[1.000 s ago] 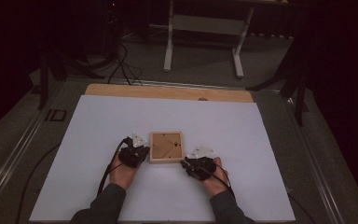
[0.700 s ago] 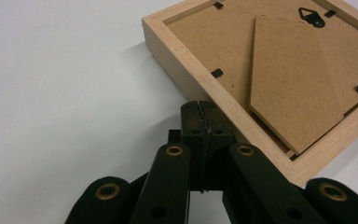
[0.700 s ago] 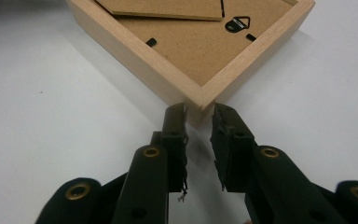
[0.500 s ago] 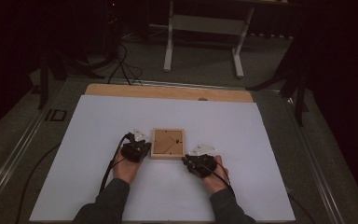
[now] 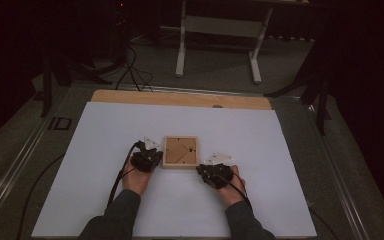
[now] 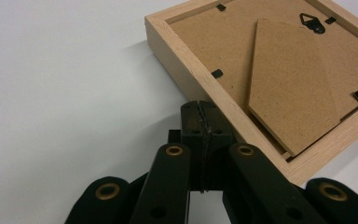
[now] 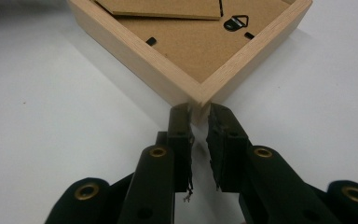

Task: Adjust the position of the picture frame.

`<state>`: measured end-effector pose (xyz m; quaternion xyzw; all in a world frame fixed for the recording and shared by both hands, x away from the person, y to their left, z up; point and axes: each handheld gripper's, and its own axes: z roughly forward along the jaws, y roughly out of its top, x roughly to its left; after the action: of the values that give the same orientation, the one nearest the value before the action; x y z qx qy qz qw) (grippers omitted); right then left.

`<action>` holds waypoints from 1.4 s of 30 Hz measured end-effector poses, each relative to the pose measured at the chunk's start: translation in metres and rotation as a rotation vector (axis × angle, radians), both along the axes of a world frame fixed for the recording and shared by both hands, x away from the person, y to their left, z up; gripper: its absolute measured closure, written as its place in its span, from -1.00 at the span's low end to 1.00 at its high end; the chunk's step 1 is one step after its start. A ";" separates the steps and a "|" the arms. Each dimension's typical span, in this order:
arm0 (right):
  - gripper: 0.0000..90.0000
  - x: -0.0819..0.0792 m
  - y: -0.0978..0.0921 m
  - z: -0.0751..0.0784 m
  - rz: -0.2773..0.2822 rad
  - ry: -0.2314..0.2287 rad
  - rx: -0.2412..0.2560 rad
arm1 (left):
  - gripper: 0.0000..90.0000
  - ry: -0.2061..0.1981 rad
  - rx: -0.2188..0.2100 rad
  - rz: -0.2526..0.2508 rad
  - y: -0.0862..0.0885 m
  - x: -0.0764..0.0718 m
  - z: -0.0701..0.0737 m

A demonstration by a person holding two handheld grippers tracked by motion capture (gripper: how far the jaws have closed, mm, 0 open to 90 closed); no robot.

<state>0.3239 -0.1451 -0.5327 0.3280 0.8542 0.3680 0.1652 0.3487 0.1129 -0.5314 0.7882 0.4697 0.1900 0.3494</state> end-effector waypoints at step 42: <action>0.99 0.008 -0.006 0.016 -0.030 -0.089 0.084 | 0.72 -0.016 -0.037 0.012 0.012 -0.001 0.006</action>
<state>0.3319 -0.1506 -0.5167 0.3309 0.8248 0.4151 0.1945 0.3476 0.1248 -0.5254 0.7771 0.4752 0.1896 0.3666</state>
